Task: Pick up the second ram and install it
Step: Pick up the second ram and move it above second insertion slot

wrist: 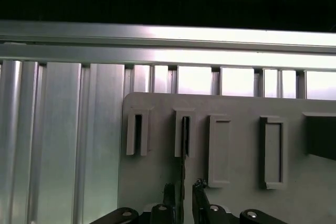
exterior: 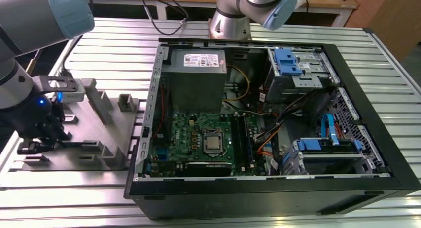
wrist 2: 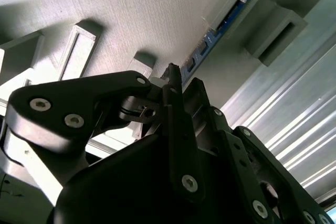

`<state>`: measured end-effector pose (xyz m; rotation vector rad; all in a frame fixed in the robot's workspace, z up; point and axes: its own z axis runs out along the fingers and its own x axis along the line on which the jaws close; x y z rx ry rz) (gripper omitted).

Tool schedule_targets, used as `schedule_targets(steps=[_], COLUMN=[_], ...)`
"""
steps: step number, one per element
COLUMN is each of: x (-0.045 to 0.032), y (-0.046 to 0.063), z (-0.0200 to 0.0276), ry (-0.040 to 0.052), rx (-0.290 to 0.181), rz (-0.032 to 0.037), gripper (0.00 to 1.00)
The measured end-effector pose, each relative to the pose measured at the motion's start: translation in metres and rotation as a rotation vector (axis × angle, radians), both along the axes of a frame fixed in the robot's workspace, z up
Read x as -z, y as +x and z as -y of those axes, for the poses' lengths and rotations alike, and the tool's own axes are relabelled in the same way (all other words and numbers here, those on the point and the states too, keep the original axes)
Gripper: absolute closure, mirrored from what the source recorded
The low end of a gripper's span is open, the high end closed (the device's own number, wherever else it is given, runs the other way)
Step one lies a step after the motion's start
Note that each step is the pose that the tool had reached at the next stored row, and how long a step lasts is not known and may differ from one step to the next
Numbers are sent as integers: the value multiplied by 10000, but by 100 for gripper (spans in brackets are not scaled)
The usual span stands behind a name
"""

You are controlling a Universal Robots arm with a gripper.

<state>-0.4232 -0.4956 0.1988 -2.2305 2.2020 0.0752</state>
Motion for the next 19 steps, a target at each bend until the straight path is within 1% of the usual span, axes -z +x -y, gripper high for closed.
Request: schedule_targets(steps=[8, 10, 11, 19], x=[-5, -5, -5, -7], y=[0, 0, 0, 0], z=[0, 0, 0, 0], ry=[1, 1, 1, 0], rx=[0, 0, 0, 0], rz=[1, 1, 2, 1], gripper=[75, 77, 84, 84])
